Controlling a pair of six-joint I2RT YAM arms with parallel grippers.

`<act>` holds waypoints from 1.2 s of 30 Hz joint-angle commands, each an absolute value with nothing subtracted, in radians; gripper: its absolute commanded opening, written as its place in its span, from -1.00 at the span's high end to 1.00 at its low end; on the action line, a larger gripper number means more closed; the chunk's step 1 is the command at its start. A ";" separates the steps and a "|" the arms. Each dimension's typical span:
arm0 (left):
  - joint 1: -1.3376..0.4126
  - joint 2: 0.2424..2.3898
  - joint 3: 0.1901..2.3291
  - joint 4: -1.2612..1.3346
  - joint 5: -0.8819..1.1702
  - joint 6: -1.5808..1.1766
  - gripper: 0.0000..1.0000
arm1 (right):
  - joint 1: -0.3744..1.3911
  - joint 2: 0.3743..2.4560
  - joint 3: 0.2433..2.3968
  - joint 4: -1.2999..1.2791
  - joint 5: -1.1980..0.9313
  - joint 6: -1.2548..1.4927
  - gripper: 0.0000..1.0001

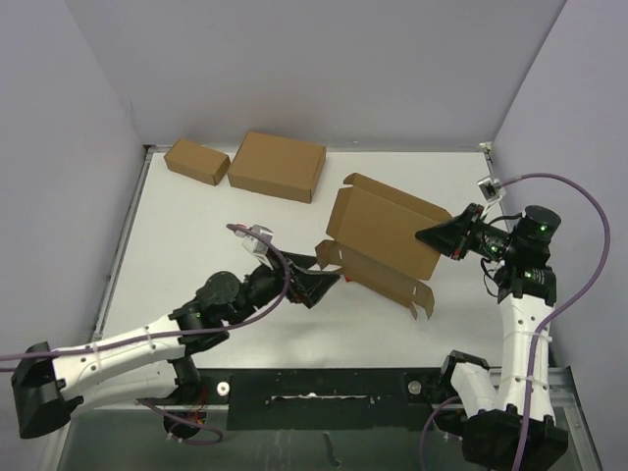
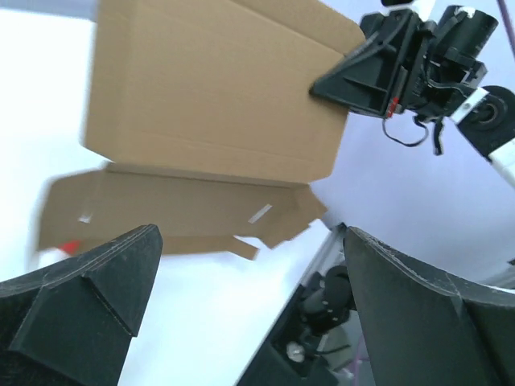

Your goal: Fold the paper box

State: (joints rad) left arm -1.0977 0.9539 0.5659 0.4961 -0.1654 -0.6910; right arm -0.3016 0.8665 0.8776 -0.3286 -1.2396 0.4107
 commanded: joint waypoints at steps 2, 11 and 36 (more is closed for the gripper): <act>-1.009 0.734 0.548 0.161 -0.126 -0.497 -0.96 | -0.308 0.872 0.988 -0.559 -1.285 0.097 1.00; -0.923 0.636 0.427 0.110 -0.073 -0.484 -0.90 | -0.309 0.914 1.076 -0.755 -1.265 -0.113 1.00; -0.880 1.139 0.302 0.793 0.007 -0.281 -0.29 | -0.310 0.974 1.093 -0.872 -1.201 -0.350 1.00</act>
